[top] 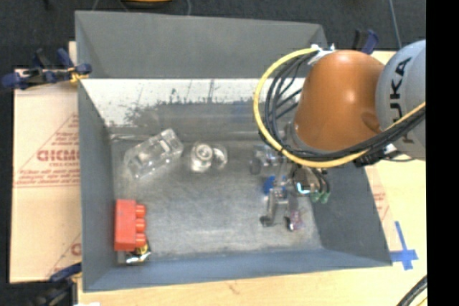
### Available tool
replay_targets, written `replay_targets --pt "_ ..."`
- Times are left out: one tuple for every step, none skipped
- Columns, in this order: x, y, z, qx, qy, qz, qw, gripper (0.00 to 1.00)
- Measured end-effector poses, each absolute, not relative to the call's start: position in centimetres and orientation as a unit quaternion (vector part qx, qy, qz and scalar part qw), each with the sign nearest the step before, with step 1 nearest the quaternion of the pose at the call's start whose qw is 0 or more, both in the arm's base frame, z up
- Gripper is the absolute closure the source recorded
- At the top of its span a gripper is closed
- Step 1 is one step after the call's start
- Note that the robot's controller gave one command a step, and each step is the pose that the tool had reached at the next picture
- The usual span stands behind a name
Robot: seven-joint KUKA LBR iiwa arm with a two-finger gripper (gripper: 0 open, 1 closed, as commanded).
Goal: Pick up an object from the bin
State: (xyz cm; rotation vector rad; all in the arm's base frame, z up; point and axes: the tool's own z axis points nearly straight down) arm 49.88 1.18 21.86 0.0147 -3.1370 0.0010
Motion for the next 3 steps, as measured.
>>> replay_targets --pt "51.1 -6.9 12.3 0.072 -0.997 0.001 0.002 0.0" --pt "56.7 -10.5 7.7 0.048 -0.999 0.001 -0.003 0.0" --pt "56.7 -10.3 8.0 0.048 -0.999 0.001 -0.004 1.0"
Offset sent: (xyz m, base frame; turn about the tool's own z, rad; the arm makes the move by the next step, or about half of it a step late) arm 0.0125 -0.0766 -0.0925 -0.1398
